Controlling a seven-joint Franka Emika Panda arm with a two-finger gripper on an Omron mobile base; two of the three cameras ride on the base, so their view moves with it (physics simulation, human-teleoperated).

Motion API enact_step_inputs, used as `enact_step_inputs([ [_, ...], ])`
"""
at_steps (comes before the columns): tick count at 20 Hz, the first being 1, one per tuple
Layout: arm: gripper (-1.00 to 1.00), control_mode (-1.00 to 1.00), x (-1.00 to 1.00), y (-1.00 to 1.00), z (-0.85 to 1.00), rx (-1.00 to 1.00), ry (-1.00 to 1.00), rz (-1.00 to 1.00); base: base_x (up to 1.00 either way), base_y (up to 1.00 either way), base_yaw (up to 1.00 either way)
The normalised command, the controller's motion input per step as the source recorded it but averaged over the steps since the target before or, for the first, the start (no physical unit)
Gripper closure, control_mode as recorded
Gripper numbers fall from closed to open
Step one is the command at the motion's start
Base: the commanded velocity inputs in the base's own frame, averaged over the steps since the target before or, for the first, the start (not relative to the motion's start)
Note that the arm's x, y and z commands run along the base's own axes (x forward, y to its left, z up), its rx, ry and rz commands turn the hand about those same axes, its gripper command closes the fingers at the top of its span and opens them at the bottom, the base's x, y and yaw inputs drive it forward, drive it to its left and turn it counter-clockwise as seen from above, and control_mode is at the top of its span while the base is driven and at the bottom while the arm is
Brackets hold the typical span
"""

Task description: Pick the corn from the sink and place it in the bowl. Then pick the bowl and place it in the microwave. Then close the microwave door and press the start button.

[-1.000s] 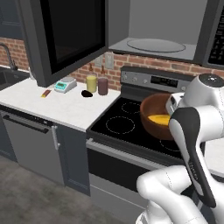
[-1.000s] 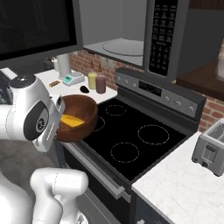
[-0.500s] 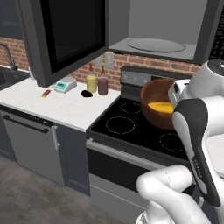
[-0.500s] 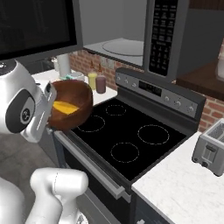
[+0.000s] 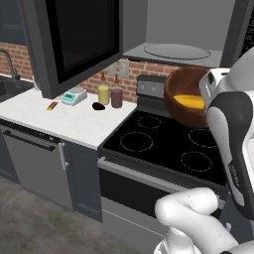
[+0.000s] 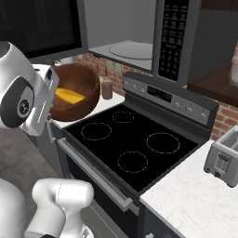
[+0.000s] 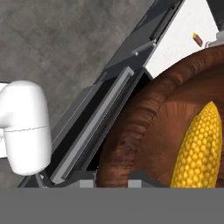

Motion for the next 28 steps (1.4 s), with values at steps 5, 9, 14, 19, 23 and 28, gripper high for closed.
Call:
enact_step_inputs([
  [5, 1.0, -1.0, 0.13, 0.0, 0.35, 0.0, -0.21, -0.06, 0.0, 0.0, 0.0],
  [9, 1.0, -1.0, 0.32, 0.0, 0.3, 0.0, -0.06, -0.07, 0.0, 0.0, 0.0],
  [14, 1.0, -1.0, 0.46, 0.0, 0.38, 0.0, -0.02, -0.06, 0.0, 0.0, 0.0],
  [19, 1.0, -1.0, 0.47, 0.0, 0.47, 0.0, 0.0, 0.0, 0.0, 0.0, 0.0],
  [23, 1.0, -1.0, 0.62, 0.0, 0.21, 0.0, 0.0, 0.0, 0.0, 0.0, 0.0],
  [28, 1.0, -1.0, 0.6, -0.1, 0.02, 0.0, 0.0, 0.0, 0.0, 0.0, 0.0],
])
